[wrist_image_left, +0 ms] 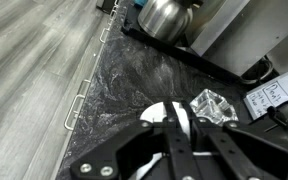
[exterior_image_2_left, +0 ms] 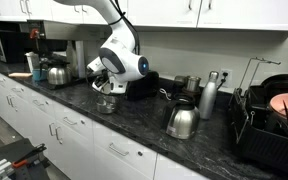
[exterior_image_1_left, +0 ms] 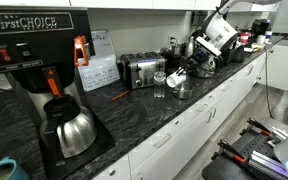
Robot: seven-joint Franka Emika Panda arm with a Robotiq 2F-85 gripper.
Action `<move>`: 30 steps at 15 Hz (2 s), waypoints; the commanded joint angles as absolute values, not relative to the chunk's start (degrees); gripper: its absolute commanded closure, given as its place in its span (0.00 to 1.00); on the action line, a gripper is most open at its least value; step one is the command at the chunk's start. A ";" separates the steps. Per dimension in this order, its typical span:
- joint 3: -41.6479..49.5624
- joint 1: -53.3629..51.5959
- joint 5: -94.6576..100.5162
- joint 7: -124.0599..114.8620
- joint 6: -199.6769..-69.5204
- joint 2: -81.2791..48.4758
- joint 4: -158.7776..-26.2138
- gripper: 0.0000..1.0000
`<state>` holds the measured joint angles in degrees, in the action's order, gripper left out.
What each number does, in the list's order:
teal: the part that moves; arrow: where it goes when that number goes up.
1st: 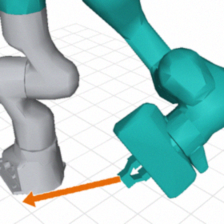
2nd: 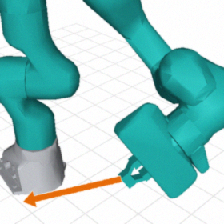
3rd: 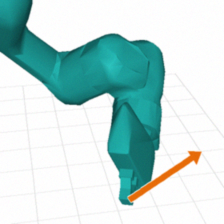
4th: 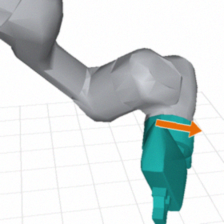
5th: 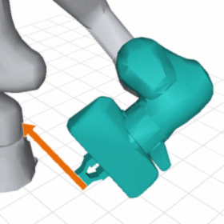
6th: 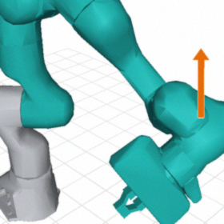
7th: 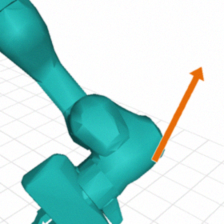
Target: Pour the contents in the white mug into the silver pot
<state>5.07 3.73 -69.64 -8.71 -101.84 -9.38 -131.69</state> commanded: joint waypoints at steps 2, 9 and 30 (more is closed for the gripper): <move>5.73 5.33 -71.72 -3.39 -96.12 -9.49 -132.62 0.98; 6.96 6.54 -74.72 -1.18 -92.12 -10.34 -133.84 0.98; 8.00 7.53 -87.69 -1.51 -84.08 -14.09 -135.35 0.98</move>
